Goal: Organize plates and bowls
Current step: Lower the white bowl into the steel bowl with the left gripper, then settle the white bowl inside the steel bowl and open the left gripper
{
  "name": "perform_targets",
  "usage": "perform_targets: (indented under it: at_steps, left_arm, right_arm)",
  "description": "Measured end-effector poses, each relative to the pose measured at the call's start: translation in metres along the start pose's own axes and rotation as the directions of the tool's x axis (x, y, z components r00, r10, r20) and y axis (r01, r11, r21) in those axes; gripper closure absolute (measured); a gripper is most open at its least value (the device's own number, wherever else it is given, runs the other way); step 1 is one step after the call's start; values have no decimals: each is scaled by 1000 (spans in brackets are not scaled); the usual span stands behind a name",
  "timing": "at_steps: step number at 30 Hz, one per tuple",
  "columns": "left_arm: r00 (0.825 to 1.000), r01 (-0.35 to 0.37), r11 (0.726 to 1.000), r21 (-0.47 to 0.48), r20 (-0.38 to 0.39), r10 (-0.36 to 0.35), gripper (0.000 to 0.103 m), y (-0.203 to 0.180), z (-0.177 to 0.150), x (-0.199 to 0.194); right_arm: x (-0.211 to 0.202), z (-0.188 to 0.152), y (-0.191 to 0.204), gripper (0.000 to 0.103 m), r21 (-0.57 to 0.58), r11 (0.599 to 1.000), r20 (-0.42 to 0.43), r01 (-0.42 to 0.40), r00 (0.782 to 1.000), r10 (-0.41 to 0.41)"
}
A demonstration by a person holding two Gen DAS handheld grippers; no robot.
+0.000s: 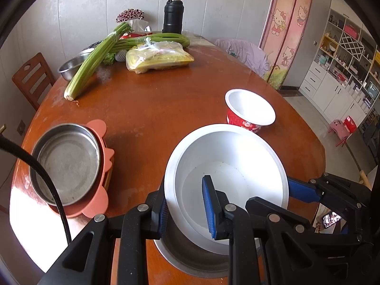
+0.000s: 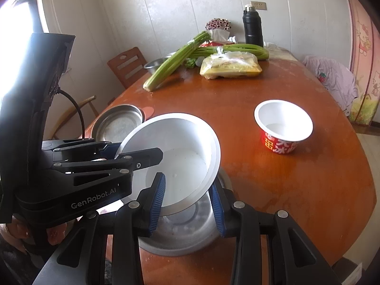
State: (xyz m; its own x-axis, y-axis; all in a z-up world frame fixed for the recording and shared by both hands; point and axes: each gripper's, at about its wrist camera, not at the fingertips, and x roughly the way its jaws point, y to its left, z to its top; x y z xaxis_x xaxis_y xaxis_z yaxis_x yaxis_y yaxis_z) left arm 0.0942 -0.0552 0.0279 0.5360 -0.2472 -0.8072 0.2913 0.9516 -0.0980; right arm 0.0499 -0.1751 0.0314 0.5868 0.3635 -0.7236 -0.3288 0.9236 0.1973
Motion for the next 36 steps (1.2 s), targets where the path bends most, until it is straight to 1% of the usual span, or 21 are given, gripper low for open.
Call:
perform_targets:
  at_steps: [13, 18, 26, 32, 36]
  left_arm:
    - [999, -5, 1000, -14, -54, 4, 78, -3, -21, 15]
    - [998, -6, 999, -32, -56, 4, 78, -1, -27, 18]
    - [997, -6, 999, -34, -74, 4, 78, 1, -31, 26]
    - [997, -31, 999, -22, -77, 30, 78, 0, -33, 29]
    - [997, -35, 999, -17, -73, 34, 78, 0, -34, 29]
  right_arm:
    - [7, -17, -2, 63, -8, 1000, -48, -1, 999, 1]
    - [10, -21, 0, 63, -9, 1000, -59, -6, 998, 5]
    - [16, -25, 1, 63, -20, 1000, -79, -1, 997, -1]
    - [22, -26, 2, 63, -27, 1000, -93, 12, 996, -15]
    - [23, -26, 2, 63, -32, 999, -92, 17, 996, -20]
